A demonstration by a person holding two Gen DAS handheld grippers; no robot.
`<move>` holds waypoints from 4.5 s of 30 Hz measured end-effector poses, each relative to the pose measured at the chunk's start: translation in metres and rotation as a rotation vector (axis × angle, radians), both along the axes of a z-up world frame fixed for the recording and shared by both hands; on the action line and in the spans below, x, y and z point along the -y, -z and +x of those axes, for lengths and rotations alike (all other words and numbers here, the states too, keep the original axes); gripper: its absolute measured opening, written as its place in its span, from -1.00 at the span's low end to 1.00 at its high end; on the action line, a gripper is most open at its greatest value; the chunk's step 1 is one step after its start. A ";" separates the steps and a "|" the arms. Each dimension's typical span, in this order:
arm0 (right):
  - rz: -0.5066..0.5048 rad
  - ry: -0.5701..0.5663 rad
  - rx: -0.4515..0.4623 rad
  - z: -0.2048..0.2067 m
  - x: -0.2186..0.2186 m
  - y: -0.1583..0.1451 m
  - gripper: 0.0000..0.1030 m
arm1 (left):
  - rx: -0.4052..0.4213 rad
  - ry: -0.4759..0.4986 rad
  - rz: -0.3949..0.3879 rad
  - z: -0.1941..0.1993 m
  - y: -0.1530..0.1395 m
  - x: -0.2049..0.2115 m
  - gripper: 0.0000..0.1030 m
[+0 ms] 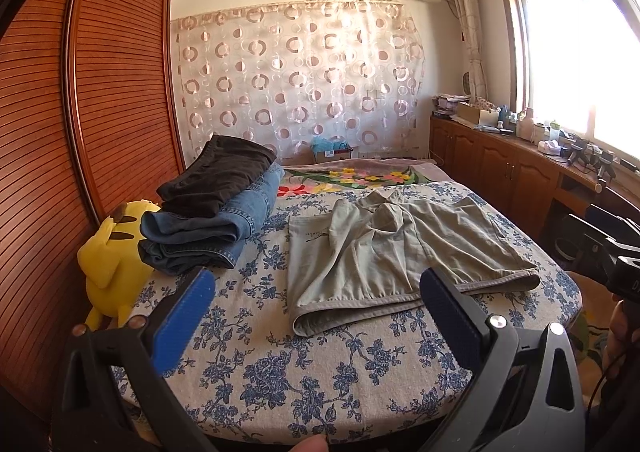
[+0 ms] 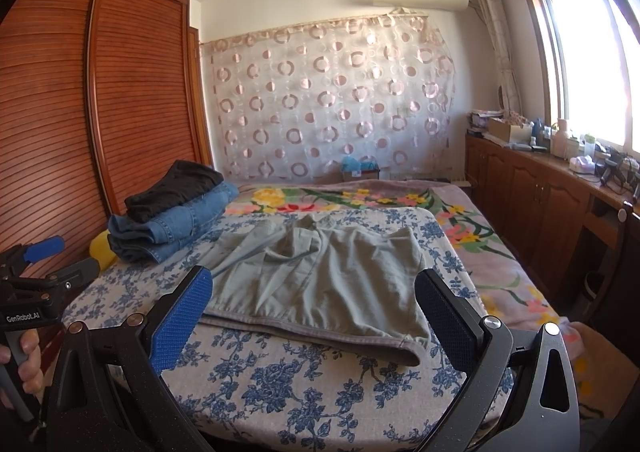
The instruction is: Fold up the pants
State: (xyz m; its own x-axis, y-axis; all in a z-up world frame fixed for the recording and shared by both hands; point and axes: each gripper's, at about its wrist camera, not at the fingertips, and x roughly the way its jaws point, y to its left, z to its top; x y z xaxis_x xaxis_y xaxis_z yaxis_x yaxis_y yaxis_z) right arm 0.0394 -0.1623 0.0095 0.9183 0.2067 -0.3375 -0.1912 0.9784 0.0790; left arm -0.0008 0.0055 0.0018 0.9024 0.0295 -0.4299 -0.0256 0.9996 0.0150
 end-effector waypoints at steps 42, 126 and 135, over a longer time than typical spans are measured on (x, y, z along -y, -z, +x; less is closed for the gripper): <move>0.000 -0.001 0.001 0.000 -0.002 0.003 1.00 | 0.010 0.005 0.011 -0.004 -0.009 0.005 1.00; -0.145 0.025 -0.352 0.065 0.065 0.102 -0.80 | -0.353 0.139 -0.032 0.109 0.111 -0.052 -0.33; -0.120 0.022 -0.327 0.062 0.070 0.097 -0.92 | -0.323 0.168 -0.046 0.100 0.104 -0.047 -0.83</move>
